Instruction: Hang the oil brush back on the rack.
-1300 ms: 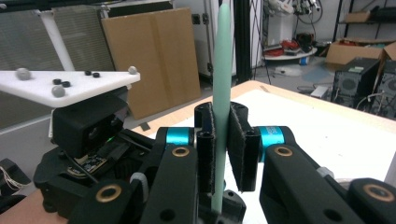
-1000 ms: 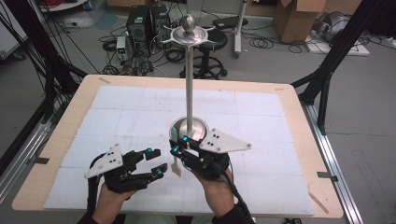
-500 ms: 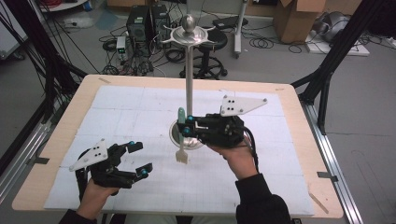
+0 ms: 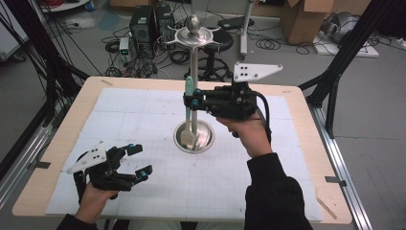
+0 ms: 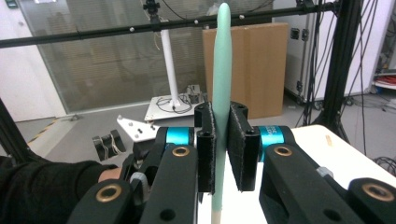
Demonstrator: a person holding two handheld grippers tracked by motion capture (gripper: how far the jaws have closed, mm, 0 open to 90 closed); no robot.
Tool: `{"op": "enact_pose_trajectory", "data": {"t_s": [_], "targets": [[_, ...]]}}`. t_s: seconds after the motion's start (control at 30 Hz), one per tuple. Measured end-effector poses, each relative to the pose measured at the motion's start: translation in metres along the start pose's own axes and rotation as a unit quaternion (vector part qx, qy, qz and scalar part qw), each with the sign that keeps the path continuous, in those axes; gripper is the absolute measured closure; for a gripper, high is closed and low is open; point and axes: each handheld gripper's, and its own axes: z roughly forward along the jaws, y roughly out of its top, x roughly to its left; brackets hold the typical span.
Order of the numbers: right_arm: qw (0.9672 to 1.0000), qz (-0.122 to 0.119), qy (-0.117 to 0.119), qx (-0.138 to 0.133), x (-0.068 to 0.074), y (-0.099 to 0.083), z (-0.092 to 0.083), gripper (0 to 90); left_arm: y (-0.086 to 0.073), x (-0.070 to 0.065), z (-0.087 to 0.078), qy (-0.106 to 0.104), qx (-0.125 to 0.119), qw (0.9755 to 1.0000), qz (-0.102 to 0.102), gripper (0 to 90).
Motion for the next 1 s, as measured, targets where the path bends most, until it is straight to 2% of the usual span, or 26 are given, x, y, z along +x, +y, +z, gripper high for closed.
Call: {"op": "enact_pose_trajectory", "data": {"t_s": [0.13, 0.37, 0.53, 1.0], "targets": [[1.0, -0.003, 0.001, 0.002, -0.01, 0.012, 0.001, 81.9, 0.0, -0.001, 0.001, -0.003, 0.0, 1.0, -0.001, 17.4], [0.9999, 0.005, -0.014, 0.005, -0.023, 0.022, 0.001, 81.8, -0.001, -0.001, 0.002, -0.007, 0.0, 1.0, -0.003, 17.5], [0.9996, 0.012, -0.024, 0.011, -0.032, 0.025, 0.002, 81.8, -0.001, -0.001, 0.002, -0.008, -0.001, 1.0, -0.004, 17.5], [0.9989, 0.025, -0.038, 0.011, -0.046, 0.025, 0.001, 81.7, -0.001, -0.001, 0.002, -0.009, -0.001, 0.9999, -0.006, 17.6]]}}
